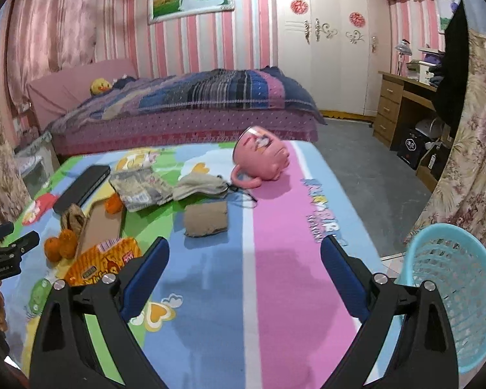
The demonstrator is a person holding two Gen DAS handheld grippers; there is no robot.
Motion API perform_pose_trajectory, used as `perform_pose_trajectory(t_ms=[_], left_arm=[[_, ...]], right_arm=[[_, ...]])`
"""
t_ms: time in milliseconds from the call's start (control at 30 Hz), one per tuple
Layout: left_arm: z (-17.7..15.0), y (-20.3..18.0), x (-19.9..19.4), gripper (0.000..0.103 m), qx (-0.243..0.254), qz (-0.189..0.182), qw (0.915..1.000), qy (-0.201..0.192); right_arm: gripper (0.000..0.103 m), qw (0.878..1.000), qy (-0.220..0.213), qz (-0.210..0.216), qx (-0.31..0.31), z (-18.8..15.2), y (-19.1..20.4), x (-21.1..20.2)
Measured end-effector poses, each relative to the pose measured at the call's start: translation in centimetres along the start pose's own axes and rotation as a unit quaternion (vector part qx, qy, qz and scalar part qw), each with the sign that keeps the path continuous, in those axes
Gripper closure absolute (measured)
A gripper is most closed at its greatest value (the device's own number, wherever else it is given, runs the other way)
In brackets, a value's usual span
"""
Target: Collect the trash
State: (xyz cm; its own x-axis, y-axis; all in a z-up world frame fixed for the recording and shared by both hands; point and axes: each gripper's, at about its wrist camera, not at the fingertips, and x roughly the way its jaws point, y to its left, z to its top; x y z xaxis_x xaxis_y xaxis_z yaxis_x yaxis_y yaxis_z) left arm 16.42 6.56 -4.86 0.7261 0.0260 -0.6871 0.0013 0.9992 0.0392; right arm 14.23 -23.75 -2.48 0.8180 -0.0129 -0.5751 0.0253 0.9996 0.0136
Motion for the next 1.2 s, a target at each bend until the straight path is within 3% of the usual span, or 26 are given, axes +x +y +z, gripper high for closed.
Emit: perform_pose_trajectory(t_ms=[367, 467, 700, 933, 1033, 1200], left_arm=[[-1.2, 1.0, 3.8, 0.007, -0.023, -0.003, 0.9987, 0.046], [-1.1, 1.2, 3.7, 0.017, -0.031, -0.024, 0.9983, 0.043], [-1.1, 0.1, 3.5, 0.062, -0.024, -0.062, 0.9966, 0.049], [-1.0, 0.3, 2.7, 0.071, -0.030, -0.068, 0.9956, 0.056], [-0.9, 0.7, 2.0, 0.072, -0.037, -0.049, 0.9965, 0.057], [-0.1, 1.4, 0.5, 0.072, -0.031, -0.033, 0.9987, 0.024]], right_arm=[[0.010, 1.000, 0.018, -0.006, -0.005, -0.8, -0.4, 0.8], [0.010, 1.000, 0.017, -0.004, -0.016, -1.1, 0.1, 0.7], [0.010, 0.999, 0.031, 0.005, -0.042, -1.7, 1.7, 1.4], [0.010, 0.999, 0.035, 0.010, -0.040, -2.0, 2.2, 1.4], [0.010, 0.998, 0.037, 0.017, -0.040, -1.9, 2.9, 1.6], [0.010, 0.997, 0.042, 0.033, -0.058, -2.0, 5.1, 2.1]])
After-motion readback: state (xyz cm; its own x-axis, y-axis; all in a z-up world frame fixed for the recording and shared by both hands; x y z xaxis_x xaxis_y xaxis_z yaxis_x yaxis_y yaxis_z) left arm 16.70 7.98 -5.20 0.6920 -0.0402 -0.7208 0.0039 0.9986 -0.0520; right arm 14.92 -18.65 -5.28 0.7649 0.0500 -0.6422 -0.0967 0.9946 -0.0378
